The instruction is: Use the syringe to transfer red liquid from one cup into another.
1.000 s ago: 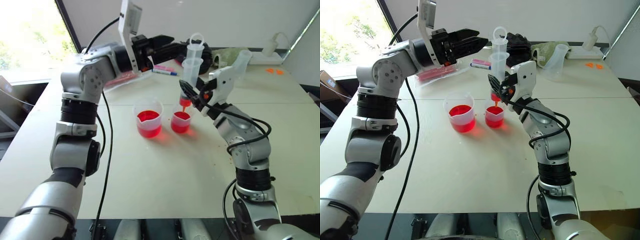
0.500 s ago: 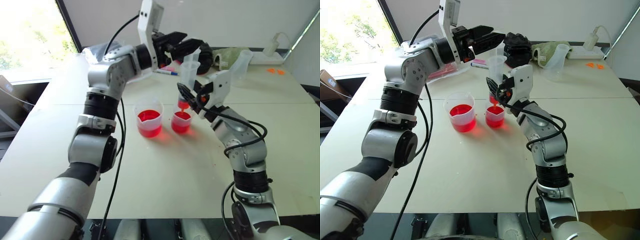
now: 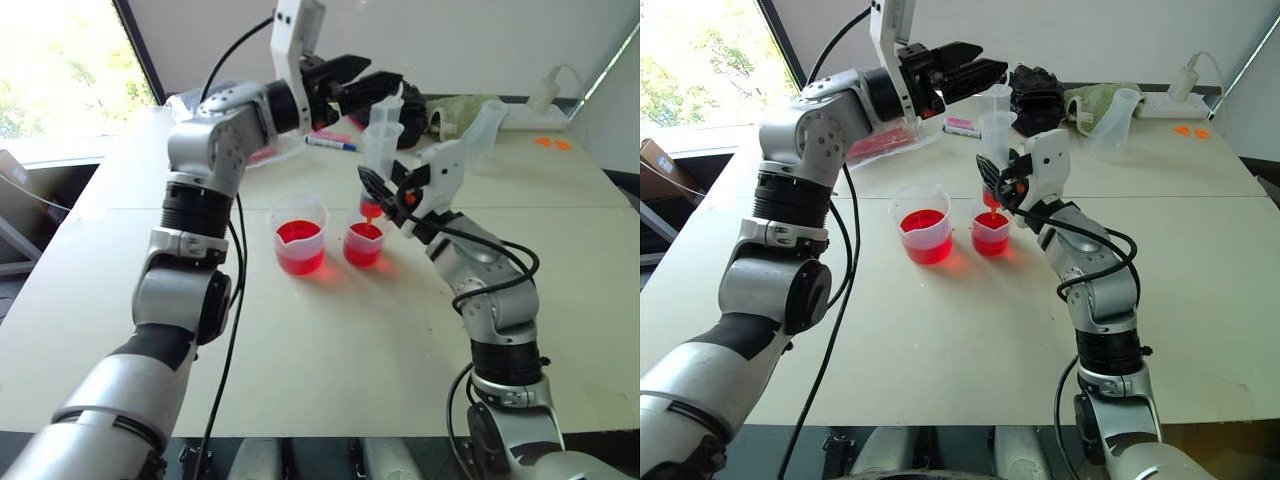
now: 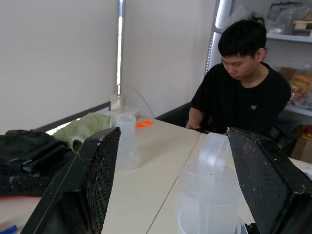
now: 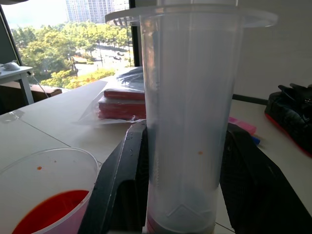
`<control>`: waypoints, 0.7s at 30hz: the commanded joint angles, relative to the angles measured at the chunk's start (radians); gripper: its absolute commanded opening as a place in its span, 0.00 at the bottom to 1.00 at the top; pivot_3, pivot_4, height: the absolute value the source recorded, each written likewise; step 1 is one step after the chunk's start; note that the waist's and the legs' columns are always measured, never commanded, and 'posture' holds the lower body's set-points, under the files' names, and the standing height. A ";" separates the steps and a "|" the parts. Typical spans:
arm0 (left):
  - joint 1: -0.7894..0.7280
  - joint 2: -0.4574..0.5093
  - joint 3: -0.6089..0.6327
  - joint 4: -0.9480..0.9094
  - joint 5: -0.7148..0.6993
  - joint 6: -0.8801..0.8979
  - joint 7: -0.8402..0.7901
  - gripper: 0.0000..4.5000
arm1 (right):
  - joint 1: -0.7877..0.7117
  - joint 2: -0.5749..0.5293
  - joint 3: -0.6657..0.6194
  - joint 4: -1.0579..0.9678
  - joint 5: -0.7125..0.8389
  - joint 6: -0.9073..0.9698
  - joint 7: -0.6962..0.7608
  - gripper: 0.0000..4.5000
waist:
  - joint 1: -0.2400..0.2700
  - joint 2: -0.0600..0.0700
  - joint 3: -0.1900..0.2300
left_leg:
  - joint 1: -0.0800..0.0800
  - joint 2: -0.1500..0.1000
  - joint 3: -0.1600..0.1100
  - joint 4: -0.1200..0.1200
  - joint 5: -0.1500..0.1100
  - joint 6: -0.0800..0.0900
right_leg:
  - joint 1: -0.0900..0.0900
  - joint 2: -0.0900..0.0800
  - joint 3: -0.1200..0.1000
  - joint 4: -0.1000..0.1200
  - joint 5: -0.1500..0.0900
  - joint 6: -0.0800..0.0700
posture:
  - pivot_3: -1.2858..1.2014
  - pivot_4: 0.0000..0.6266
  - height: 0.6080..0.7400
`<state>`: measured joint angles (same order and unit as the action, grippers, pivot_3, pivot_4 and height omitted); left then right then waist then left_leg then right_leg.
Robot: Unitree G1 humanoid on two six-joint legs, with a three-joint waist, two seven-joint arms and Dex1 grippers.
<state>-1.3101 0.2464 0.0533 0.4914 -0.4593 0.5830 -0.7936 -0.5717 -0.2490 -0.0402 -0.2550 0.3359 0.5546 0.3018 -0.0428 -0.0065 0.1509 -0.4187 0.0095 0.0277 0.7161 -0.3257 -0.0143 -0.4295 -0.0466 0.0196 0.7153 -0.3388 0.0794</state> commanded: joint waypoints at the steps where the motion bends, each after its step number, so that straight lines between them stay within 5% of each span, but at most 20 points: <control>1: 0.003 0.023 0.023 -0.050 -0.007 0.014 0.009 0.80 | -0.024 -0.006 -0.020 -0.032 0.007 -0.022 0.001 0.31 | 0.000 0.000 0.000 | 0.000 0.000 0.000 0.000 0.000 0.000 | 0.000 0.000 0.000 0.000 0.000 0.000 | 0.52 0.24 0.78; 21: -0.025 -0.011 0.018 -0.020 -0.005 0.082 0.055 0.80 | -0.018 -0.013 -0.005 -0.052 -0.003 -0.018 0.006 0.31 | 0.001 0.000 0.000 | 0.000 0.000 0.000 0.000 0.000 0.000 | 0.000 0.000 0.000 0.000 0.000 0.000 | 0.52 0.24 0.78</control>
<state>-1.2978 0.2365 0.0568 0.4785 -0.4642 0.6683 -0.7482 -0.5717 -0.2557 -0.0438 -0.2535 0.3291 0.5550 0.3033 -0.0417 -0.0065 0.1509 -0.4188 0.0095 0.0277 0.7162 -0.3256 -0.0143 -0.4295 -0.0466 0.0195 0.7154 -0.3388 0.0794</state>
